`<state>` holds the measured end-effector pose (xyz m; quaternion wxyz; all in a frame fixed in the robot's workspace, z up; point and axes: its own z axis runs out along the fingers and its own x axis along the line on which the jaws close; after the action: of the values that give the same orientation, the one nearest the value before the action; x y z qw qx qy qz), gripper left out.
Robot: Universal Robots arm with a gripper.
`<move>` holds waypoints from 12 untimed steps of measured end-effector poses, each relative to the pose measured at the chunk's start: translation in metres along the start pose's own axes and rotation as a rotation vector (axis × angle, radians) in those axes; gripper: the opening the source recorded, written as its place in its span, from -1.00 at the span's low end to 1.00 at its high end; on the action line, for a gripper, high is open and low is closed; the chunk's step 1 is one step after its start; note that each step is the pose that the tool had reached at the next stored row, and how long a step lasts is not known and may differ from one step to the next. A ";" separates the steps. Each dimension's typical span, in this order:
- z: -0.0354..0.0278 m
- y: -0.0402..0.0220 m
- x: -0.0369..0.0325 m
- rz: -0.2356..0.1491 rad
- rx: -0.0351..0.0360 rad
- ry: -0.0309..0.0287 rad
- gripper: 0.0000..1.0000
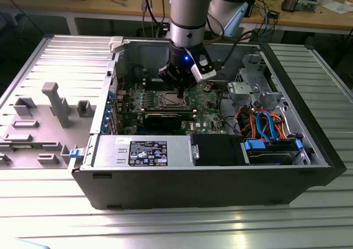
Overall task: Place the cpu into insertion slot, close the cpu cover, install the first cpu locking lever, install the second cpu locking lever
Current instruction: 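Install the second cpu locking lever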
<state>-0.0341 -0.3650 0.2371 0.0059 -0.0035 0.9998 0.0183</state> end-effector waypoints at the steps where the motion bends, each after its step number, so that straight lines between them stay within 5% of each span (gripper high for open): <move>1: 0.0000 -0.0017 0.0000 0.000 -0.0001 0.0000 -0.79; 12: -0.0001 -0.0036 0.0001 0.000 0.0000 0.0000 -0.79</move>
<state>-0.0341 -0.3686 0.2370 0.0059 -0.0035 0.9998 0.0183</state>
